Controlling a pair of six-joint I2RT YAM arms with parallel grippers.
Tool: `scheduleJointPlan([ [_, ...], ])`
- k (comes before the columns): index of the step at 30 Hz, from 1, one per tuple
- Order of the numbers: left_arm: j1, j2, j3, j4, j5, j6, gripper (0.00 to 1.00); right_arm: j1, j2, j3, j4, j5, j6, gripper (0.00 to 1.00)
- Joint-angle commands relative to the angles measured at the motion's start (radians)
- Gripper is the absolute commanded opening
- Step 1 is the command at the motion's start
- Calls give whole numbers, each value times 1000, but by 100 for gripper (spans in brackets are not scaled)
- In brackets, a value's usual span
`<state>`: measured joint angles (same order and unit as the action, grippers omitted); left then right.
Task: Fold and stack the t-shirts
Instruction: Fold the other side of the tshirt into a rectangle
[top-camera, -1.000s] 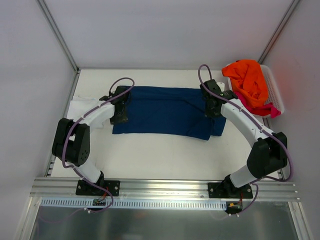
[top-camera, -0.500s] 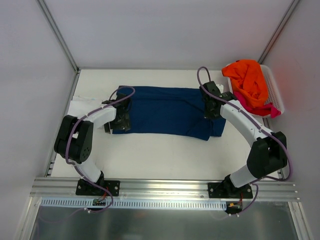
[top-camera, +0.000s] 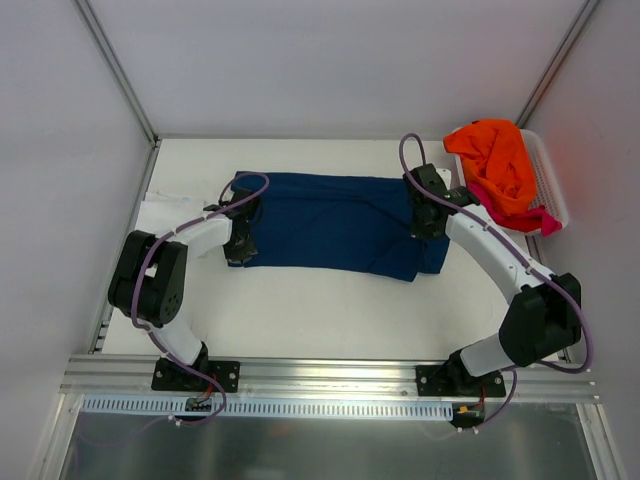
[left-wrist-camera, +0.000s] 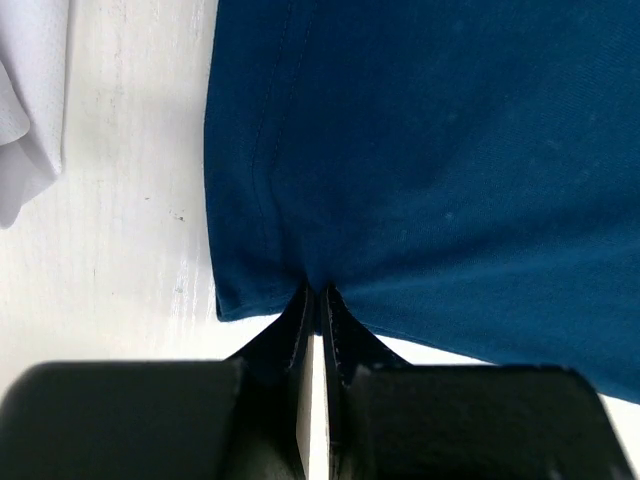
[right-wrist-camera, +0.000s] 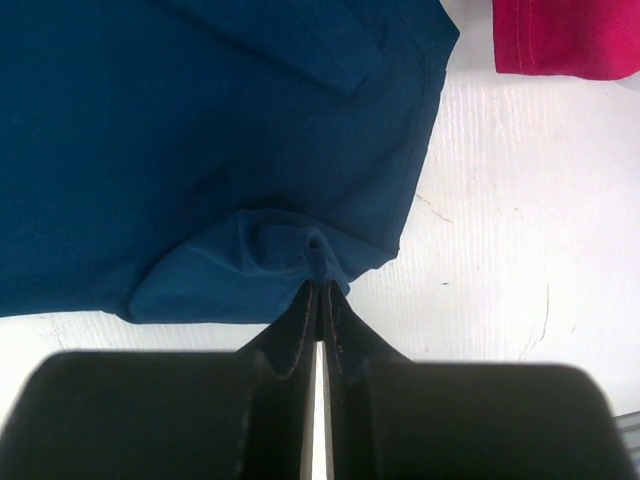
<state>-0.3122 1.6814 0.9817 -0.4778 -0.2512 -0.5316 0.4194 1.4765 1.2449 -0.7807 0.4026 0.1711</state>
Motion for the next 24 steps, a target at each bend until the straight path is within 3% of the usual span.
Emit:
scheduleJointPlan([
  [1,16,21,-48,-31,-2,-2,0,-2,-36,-13,3,1,-2,1],
  [11,41,-97,47,-87,30,57,0,-19,-19,132,-51,48,-33,0],
  [24,131,162,374,-140,141,154,0,-74,264,431,-92,39,-99,0],
])
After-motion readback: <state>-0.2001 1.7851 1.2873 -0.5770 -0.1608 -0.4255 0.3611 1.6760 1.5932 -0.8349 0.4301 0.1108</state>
